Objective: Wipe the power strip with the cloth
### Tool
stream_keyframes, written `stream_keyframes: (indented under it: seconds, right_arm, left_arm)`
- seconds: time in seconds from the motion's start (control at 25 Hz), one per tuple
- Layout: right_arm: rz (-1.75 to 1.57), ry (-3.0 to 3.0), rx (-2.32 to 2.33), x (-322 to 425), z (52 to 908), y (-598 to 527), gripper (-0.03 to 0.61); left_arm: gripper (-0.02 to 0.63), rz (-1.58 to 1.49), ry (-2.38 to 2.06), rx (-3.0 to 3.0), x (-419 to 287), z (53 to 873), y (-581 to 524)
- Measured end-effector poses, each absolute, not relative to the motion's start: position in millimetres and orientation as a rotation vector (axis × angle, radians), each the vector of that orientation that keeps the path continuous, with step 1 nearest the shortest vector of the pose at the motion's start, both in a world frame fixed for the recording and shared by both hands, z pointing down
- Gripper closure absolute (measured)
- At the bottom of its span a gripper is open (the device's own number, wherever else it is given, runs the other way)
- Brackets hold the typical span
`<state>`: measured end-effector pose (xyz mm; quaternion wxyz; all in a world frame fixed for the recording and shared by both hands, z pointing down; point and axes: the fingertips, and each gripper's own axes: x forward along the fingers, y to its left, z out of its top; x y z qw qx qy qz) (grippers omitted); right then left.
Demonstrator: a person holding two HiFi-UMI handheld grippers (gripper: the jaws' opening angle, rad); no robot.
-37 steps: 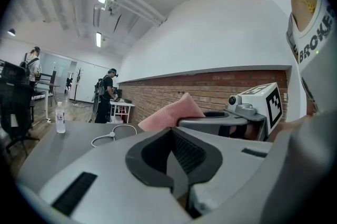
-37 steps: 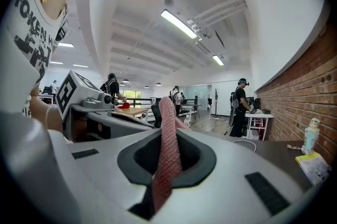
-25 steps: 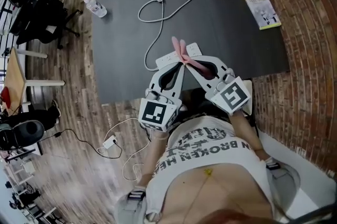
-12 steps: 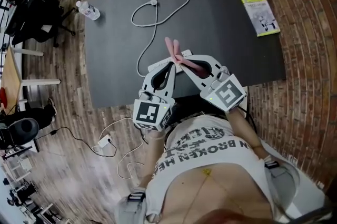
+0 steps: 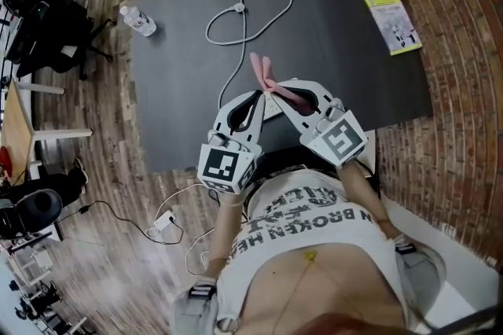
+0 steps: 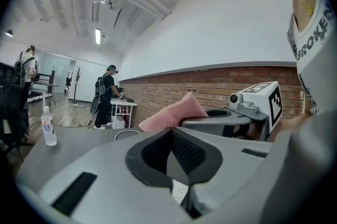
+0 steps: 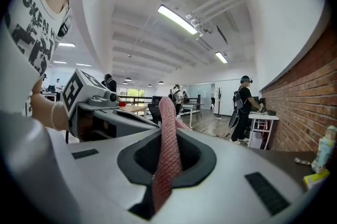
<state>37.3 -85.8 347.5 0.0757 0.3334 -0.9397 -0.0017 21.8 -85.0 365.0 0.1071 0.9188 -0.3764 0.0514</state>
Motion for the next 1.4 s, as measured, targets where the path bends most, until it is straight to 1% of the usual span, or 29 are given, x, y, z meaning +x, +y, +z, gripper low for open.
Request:
stream_keyframes:
  seconds: [0.52,0.96,1.4]
  right_arm:
    - [-0.008,-2.776,1.068,-1,361,-81,0.561]
    - [0.045,-2.769,1.034,7,372,-87,0.561]
    - [0.094,-2.744,0.986,2,396,-87,0.561]
  left_arm:
    - [0.606,0.158,-1.055,2.749,-18,378,-80]
    - [0.606,0.179,-1.078,2.735,-15,384,-80]
    - [0.606,0.282,-1.14,2.65,-40,421,-74]
